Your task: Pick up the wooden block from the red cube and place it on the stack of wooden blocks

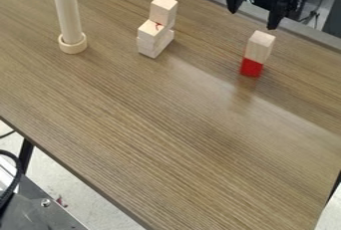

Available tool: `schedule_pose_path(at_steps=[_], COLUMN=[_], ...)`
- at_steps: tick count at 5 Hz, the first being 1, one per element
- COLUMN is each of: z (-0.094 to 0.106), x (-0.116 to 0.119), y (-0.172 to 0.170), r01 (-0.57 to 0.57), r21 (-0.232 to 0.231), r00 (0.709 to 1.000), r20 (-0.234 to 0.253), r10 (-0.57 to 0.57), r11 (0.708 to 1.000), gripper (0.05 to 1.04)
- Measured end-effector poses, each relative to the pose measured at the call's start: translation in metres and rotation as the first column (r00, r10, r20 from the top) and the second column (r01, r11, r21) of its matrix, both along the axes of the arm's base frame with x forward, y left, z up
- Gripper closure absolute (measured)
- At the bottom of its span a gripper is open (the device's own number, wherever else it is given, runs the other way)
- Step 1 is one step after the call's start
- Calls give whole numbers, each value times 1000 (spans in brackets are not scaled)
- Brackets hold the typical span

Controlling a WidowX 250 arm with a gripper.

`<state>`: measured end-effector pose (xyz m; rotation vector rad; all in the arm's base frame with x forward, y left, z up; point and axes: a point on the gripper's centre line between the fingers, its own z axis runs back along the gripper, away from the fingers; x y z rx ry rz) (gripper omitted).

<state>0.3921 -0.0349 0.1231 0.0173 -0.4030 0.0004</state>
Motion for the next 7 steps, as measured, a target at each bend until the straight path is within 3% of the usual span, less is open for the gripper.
schedule_pose_path(at_steps=[1,2,5,7], z=[-15,-29,-23,-24], x=[-2,8,16,13], y=[0,0,-3,-9], r01=[-2,-22,-40,-40], r21=[3,3,-30,-58], r00=[999,999,999,998], r20=[-40,-49,-29,-47], r10=[2,22,39,37], r11=[1000,1000,999,998], gripper=[83,83,83,83])
